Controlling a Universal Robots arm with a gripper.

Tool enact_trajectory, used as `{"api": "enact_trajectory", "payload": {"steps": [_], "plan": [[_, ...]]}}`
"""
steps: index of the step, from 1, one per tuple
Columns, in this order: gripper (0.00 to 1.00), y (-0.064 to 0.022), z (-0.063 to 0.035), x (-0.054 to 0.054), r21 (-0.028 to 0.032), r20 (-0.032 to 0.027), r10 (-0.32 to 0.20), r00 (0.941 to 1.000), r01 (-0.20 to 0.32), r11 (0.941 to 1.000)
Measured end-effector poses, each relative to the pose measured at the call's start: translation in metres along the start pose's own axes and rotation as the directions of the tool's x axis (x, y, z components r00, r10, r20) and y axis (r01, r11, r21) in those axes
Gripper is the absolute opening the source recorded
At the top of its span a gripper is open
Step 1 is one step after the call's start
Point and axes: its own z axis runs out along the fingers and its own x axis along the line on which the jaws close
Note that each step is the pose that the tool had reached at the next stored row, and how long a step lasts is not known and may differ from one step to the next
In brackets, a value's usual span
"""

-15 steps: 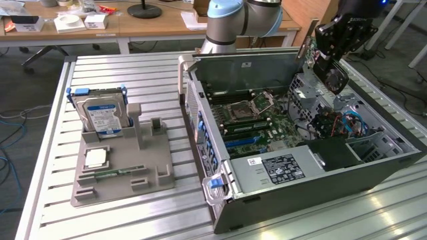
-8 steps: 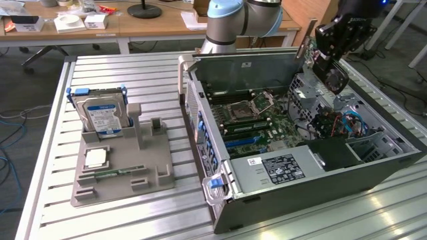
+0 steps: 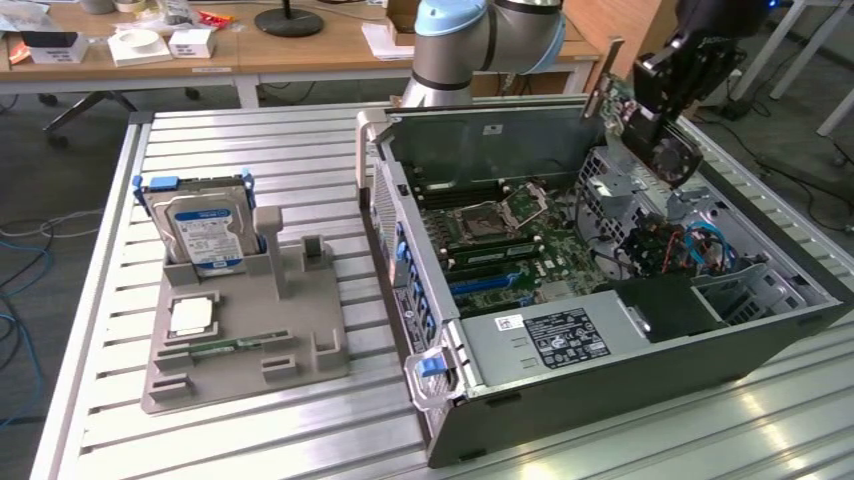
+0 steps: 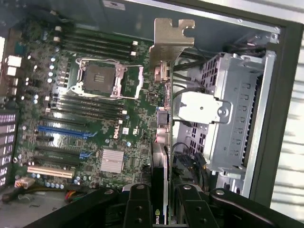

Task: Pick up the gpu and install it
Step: 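Insert the gpu into the slot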

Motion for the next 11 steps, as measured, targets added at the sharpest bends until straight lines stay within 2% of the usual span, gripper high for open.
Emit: {"api": "enact_trajectory", "payload": {"steps": [3,6,11], "plan": [[0.26,0.0000,0.0003,0.0000,-0.0028,-0.0023,-0.055,0.9985,0.055,0.9985],[0.26,0.0000,0.0006,0.0000,-0.0053,-0.0045,-0.109,0.9940,0.109,0.9940],[0.26,0.0000,0.0010,0.0001,-0.0094,-0.0080,-0.199,0.9800,0.199,0.9800]]}}
